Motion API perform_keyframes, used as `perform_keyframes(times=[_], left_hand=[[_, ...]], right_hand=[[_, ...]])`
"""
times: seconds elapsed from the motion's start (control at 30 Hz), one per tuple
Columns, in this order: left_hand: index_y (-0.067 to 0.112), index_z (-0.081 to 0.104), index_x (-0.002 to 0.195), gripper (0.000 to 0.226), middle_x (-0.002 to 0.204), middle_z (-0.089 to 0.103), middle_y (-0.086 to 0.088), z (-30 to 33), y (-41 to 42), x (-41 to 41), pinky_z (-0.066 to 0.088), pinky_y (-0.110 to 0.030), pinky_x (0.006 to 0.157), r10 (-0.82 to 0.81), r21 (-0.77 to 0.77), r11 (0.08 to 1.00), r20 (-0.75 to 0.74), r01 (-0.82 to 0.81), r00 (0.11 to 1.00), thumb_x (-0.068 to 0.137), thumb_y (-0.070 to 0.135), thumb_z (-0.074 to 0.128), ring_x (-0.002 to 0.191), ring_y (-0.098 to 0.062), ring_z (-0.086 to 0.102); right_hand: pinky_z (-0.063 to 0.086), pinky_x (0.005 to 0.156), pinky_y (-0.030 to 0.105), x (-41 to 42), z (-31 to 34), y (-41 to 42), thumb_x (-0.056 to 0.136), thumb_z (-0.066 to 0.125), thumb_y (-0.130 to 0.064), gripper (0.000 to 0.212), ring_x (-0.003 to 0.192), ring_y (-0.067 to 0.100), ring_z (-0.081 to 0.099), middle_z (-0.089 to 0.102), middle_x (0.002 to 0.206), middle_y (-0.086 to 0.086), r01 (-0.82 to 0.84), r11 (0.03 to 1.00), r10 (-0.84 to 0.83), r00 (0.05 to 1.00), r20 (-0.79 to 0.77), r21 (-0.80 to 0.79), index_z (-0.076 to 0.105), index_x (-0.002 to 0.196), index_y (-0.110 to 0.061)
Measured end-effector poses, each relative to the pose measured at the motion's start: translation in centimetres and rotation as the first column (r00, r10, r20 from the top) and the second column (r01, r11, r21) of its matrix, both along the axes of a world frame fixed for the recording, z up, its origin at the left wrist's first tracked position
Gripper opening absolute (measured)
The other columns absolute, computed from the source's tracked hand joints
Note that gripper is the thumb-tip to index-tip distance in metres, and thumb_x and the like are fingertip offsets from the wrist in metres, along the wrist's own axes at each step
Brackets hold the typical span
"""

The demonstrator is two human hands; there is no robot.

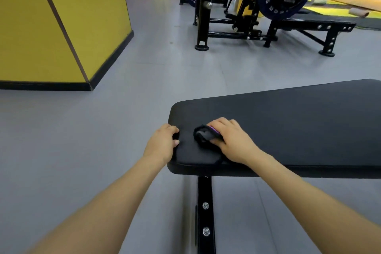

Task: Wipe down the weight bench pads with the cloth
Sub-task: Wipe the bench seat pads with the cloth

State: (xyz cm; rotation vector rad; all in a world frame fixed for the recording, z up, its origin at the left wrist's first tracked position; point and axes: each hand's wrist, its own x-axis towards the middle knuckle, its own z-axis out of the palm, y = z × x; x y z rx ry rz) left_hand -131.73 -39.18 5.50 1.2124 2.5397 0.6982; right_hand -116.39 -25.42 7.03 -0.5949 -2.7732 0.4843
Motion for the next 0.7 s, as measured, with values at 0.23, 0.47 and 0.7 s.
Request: perform_keyframes(times=[0.23, 0.47, 0.7], left_hand=[[0.012, 0.052, 0.128, 0.036, 0.130, 0.049, -0.003, -0.5, 0.3, -0.5, 0.037, -0.029, 0.094, 0.000, 0.014, 1.000, -0.007, 0.001, 1.000, 0.092, 0.009, 0.052, 0.117, -0.024, 0.049], [0.010, 0.051, 0.129, 0.036, 0.131, 0.048, -0.007, -0.2, 0.2, -0.2, 0.037, -0.033, 0.097, -0.002, -0.024, 1.000, -0.006, 0.002, 1.000, 0.093, 0.010, 0.051, 0.118, -0.028, 0.048], [0.009, 0.050, 0.131, 0.037, 0.134, 0.047, -0.007, -0.2, 0.1, 0.2, 0.034, -0.031, 0.099, 0.003, -0.006, 1.000, -0.002, -0.003, 1.000, 0.094, 0.009, 0.050, 0.121, -0.028, 0.047]], right_hand=[[0.038, 0.091, 0.040, -3.8, 0.3, 7.2, 0.095, 0.051, -0.025, 0.040, 0.119, 0.032, 0.035, 0.042, 0.135, 0.005, 0.385, 0.916, -0.393, 0.918, 0.053, 0.113, 0.043, 0.134, -0.020], [0.039, 0.095, 0.038, 0.9, 0.3, -2.0, 0.093, 0.053, -0.027, 0.031, 0.107, 0.025, 0.036, 0.045, 0.125, -0.003, 0.070, 0.997, -0.069, 0.996, 0.060, -0.014, 0.048, 0.124, -0.025], [0.041, 0.094, 0.042, 0.8, 1.4, 3.5, 0.093, 0.053, -0.025, 0.039, 0.116, 0.032, 0.037, 0.045, 0.131, 0.007, 0.303, 0.950, -0.308, 0.947, 0.087, 0.074, 0.045, 0.131, -0.020]])
